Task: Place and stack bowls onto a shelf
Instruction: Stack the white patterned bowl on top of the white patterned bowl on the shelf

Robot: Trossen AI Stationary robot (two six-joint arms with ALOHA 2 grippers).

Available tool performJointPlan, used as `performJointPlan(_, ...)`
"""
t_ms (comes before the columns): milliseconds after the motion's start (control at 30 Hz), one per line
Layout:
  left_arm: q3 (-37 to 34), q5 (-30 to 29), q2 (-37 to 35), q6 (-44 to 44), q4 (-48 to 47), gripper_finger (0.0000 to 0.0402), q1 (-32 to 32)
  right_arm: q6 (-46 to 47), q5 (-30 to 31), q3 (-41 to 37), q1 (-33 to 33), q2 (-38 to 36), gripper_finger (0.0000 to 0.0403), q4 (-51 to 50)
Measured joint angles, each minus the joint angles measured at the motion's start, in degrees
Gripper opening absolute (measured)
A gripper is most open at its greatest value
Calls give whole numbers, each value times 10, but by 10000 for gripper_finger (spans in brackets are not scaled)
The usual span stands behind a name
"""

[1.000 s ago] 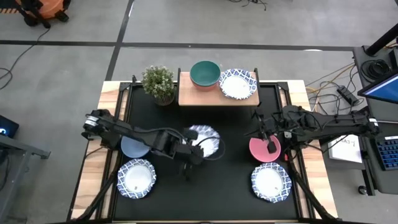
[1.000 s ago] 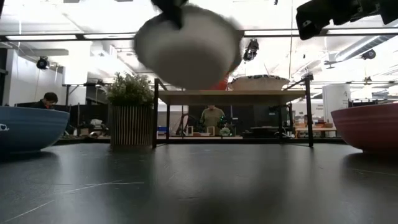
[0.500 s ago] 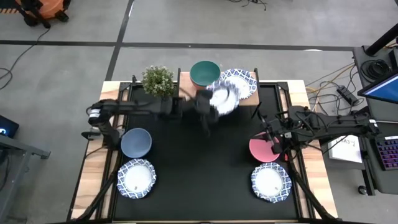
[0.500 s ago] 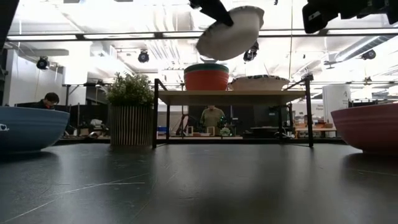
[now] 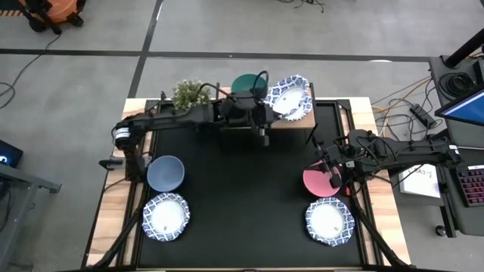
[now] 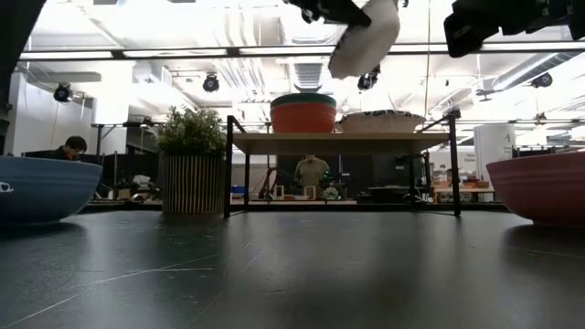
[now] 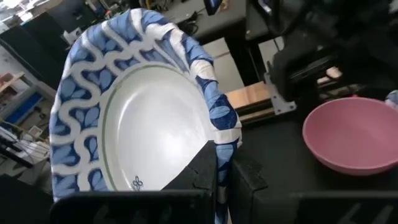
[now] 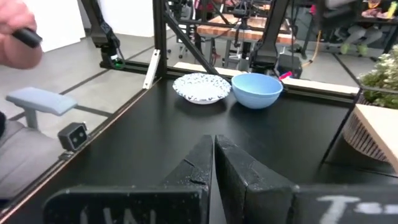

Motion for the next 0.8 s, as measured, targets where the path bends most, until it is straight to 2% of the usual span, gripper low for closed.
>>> performJointPlan(433,-1,-11,58,-6,65,4,23,-6,-9,-1,0,0,9,4)
performJointPlan(800,-1,-36,59,-33,69,80,39,-5,-9,-1,0,0,9,4)
